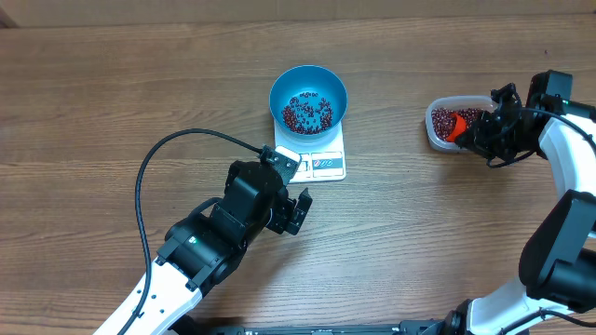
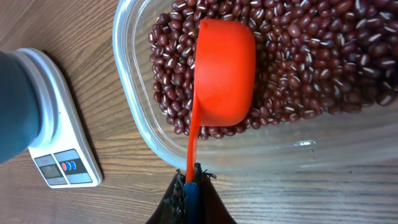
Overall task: Scoop item into bowl and weigh 150g on scale
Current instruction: 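Lower the red scoop into the beans with the right gripper, then drag the scoop through the beans to fill it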
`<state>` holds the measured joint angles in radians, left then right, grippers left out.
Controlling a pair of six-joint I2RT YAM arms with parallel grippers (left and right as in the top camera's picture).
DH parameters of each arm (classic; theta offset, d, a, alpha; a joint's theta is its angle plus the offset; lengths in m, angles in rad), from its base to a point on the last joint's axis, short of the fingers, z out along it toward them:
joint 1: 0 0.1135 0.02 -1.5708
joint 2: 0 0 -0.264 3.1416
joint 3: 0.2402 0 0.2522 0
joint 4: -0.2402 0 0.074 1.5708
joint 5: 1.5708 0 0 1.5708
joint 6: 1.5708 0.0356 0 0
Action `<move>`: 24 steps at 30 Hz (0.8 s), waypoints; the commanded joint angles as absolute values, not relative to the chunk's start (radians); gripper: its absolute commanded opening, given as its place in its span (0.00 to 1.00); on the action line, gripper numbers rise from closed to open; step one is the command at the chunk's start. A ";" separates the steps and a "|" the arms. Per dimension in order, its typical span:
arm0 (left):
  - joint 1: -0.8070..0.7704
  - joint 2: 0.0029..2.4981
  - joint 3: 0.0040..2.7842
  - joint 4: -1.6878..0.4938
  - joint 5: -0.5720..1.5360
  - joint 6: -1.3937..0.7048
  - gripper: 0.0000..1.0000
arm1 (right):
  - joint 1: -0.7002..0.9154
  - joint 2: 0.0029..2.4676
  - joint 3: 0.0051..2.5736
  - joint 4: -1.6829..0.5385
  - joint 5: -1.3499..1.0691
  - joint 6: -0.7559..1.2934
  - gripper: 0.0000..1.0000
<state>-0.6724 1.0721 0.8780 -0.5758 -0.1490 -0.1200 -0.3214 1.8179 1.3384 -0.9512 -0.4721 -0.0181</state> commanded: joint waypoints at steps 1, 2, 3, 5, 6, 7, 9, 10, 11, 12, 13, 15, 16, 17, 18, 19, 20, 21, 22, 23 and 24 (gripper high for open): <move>-0.668 1.079 0.877 -0.575 -0.138 -0.104 1.00 | -0.331 1.854 1.328 -0.947 -0.499 -0.011 0.04; -0.668 1.079 0.877 -0.575 -0.138 -0.104 0.99 | -0.333 1.856 1.328 -0.947 -0.499 -0.012 0.04; -0.668 1.079 0.877 -0.575 -0.138 -0.104 1.00 | -0.337 1.856 1.328 -0.947 -0.499 -0.012 0.04; -0.668 1.079 0.877 -0.575 -0.138 -0.104 1.00 | -0.348 1.856 1.328 -0.946 -0.499 -0.011 0.04; -0.668 1.079 0.877 -0.576 -0.138 -0.104 1.00 | -0.356 1.856 1.328 -0.946 -0.500 -0.011 0.04; -0.668 1.079 0.877 -0.575 -0.138 -0.104 1.00 | -0.361 1.857 1.328 -0.945 -0.503 -0.011 0.04; -0.668 1.079 0.877 -0.575 -0.138 -0.104 1.00 | -0.375 1.859 1.328 -0.942 -0.528 -0.011 0.04; -0.668 1.079 0.877 -0.575 -0.138 -0.104 1.00 | -0.380 1.860 1.328 -0.940 -0.543 -0.011 0.04; -0.668 1.079 0.877 -0.575 -0.138 -0.104 0.99 | -0.389 1.863 1.328 -0.937 -0.558 -0.011 0.04; -0.668 1.079 0.877 -0.575 -0.138 -0.104 1.00 | -0.392 1.864 1.328 -0.937 -0.564 -0.011 0.04; -0.668 1.079 0.877 -0.575 -0.138 -0.104 1.00 | -0.395 1.866 1.328 -0.936 -0.568 -0.011 0.04; -0.668 1.079 0.877 -0.575 -0.138 -0.104 1.00 | -0.402 1.876 1.328 -0.936 -0.573 -0.011 0.04; -0.668 1.079 0.877 -0.575 -0.138 -0.104 1.00 | -0.405 1.883 1.328 -0.935 -0.580 -0.012 0.04; -0.668 1.079 0.877 -0.575 -0.138 -0.104 1.00 | -0.406 1.893 1.328 -0.931 -0.591 -0.012 0.04; -0.668 1.079 0.877 -0.575 -0.138 -0.104 1.00 | -0.410 1.906 1.328 -0.928 -0.611 -0.015 0.04; -0.668 1.079 0.877 -0.575 -0.138 -0.104 1.00 | -0.412 1.918 1.328 -0.928 -0.633 -0.020 0.04; -0.668 1.079 0.877 -0.575 -0.138 -0.104 1.00 | -0.416 1.934 1.328 -0.928 -0.662 -0.031 0.04; -0.668 1.079 0.877 -0.576 -0.138 -0.104 1.00 | -0.420 1.947 1.328 -0.928 -0.680 -0.034 0.04; -0.668 1.079 0.877 -0.575 -0.138 -0.104 0.99 | -0.422 1.959 1.328 -0.928 -0.692 -0.034 0.04; -0.668 1.079 0.877 -0.575 -0.138 -0.104 1.00 | -0.426 1.969 1.328 -0.928 -0.700 -0.034 0.04; -0.668 1.079 0.877 -0.575 -0.138 -0.104 1.00 | -0.428 1.976 1.328 -0.928 -0.705 -0.035 0.04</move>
